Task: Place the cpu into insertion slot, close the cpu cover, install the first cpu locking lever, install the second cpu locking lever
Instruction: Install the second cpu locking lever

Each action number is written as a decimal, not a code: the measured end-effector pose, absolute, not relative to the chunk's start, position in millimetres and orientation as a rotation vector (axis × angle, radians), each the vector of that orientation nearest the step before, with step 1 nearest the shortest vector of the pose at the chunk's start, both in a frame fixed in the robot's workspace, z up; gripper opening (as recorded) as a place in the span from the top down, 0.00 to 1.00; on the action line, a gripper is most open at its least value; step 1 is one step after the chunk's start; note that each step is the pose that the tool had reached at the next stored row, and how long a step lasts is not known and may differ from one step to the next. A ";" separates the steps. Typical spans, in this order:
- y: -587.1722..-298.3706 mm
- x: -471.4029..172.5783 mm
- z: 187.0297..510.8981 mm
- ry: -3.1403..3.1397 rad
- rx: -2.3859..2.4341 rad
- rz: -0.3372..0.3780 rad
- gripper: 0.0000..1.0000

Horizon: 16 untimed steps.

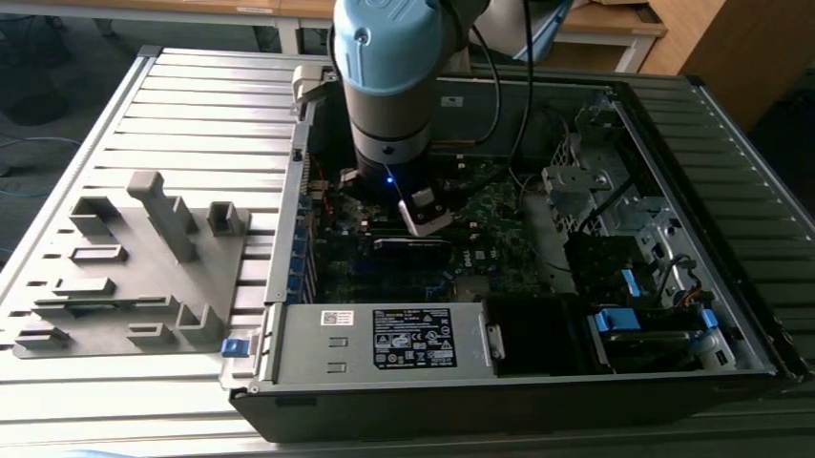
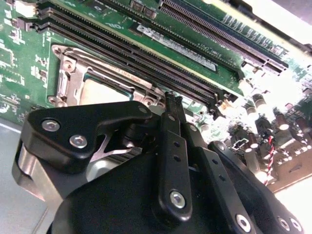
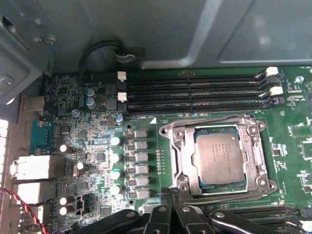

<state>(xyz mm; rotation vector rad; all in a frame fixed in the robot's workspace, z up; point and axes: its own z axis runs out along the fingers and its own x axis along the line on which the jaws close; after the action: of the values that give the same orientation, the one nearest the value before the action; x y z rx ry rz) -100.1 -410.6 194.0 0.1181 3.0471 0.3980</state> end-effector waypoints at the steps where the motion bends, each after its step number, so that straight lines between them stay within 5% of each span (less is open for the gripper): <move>1: -410.5 -100.8 192.8 3.046 0.118 0.398 0.89; 16: -410.6 -103.9 193.7 3.040 0.117 0.396 0.89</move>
<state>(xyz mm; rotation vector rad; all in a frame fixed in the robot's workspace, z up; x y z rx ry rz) -103.9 -410.6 193.7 0.1166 3.0404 0.3963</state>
